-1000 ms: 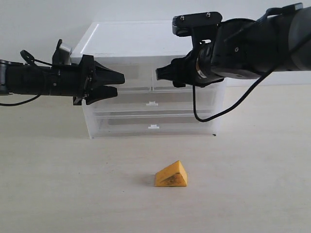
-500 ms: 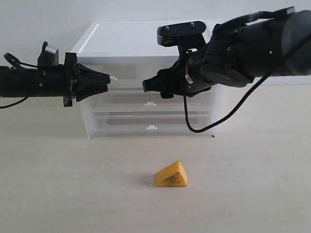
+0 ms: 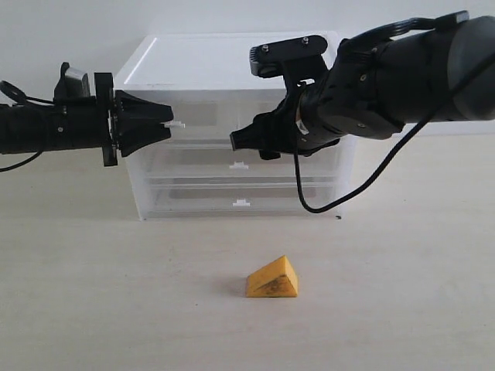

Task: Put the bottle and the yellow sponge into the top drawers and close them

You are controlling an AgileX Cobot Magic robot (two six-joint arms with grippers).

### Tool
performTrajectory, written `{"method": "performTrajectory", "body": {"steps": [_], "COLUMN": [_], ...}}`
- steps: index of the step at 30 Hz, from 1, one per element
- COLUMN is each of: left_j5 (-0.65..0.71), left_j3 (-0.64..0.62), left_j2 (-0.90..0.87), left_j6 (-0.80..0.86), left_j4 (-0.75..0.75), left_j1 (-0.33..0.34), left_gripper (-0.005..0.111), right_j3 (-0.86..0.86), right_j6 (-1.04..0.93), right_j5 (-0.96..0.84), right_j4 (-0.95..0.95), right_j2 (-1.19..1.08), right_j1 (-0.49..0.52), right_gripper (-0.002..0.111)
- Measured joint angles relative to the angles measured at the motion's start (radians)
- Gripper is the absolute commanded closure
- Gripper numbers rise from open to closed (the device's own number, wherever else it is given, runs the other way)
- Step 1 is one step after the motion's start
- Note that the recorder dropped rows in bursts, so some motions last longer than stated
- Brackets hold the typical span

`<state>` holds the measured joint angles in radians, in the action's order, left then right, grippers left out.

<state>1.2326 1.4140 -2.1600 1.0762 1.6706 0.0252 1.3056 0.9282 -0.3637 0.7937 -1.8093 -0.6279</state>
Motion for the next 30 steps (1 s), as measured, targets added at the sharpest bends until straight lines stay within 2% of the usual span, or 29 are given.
{"method": "performTrajectory", "body": {"steps": [7,13,20,30], "left_j5": [-0.007,-0.025,-0.034,-0.036], "left_j3": [0.000,0.000,-0.002,-0.002], "left_j2": [0.000,-0.004,-0.004,-0.004], "left_j6": [0.000,0.000,0.042,0.053], "left_j4": [0.000,-0.002,-0.007,-0.007], "left_j1": [0.000,0.000,0.000,0.000], "left_gripper": [0.079,0.103,0.103,0.103], "right_j3": [0.000,0.000,0.000,-0.002], "right_j6": [0.000,0.000,0.013,0.153], "right_j5": [0.073,0.078,0.065,0.074], "right_j4": [0.008,0.017,0.063,0.075], "right_j2": [0.000,0.000,0.000,0.000], "right_j1": [0.000,0.000,0.000,0.080], "right_gripper": [0.055,0.055,0.055,0.055]}}
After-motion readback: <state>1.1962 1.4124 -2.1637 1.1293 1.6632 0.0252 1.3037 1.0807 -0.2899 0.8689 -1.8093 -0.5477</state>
